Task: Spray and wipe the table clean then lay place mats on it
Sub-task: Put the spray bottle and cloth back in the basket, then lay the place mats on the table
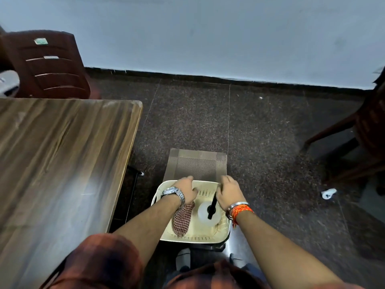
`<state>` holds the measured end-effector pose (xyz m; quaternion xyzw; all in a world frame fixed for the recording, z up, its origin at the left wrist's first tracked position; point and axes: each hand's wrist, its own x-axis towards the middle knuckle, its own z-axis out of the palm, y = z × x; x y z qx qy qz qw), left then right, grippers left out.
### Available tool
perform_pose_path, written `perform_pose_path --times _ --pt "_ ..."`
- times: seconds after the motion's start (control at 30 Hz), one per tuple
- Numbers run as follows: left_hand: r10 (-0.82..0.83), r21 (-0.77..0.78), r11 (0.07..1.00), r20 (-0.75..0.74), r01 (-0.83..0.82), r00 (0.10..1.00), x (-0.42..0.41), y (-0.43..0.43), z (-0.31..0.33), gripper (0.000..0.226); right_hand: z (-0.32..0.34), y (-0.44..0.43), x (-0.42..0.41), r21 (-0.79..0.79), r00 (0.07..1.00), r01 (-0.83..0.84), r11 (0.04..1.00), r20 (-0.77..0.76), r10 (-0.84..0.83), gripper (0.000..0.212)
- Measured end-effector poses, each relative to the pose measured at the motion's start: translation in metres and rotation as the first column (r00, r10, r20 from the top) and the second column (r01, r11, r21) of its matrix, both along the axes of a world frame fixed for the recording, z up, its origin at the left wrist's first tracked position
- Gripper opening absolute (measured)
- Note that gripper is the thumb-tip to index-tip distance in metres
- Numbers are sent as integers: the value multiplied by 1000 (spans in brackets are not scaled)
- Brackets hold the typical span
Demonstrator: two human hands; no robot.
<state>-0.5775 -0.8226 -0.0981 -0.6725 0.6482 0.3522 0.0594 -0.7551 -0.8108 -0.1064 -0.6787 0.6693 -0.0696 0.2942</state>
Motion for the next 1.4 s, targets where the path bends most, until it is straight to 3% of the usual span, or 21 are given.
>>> perform_pose_path --times 0.2,0.4,0.6,0.7,0.9,1.03,1.23,1.33,1.4 --pt "98 -68 993 2 -98 995 -40 -13 3 60 7 -31 -33 -27 994 -105 994 30 106 41" --pt "291 -41 956 37 -290 956 -112 -17 -4 65 3 -51 -107 61 958 -288 956 8 288 55" --pt "319 -39 948 76 -317 945 -171 -24 0 63 -2 -90 -172 48 932 -361 931 -1 362 53" --pt "325 -10 945 110 -326 939 -180 -29 -1 63 -7 -107 -178 79 913 -408 910 8 408 55" --pt "505 -20 863 40 -504 862 -187 -56 -23 63 -30 -141 -156 157 839 -541 826 29 544 50" --pt "680 54 733 -25 -678 733 -188 -89 -44 56 -43 -172 -131 236 753 -641 731 7 658 52" --pt "843 229 515 37 -826 536 -172 -116 -69 51 -44 -229 -80 290 595 -762 579 -37 803 56" --pt "927 342 320 80 -884 366 -162 -123 -78 62 -49 -247 -60 293 538 -802 520 -23 843 56" --pt "966 414 179 97 -892 238 -155 -130 -90 81 -54 -253 -47 320 460 -839 439 -12 888 59"
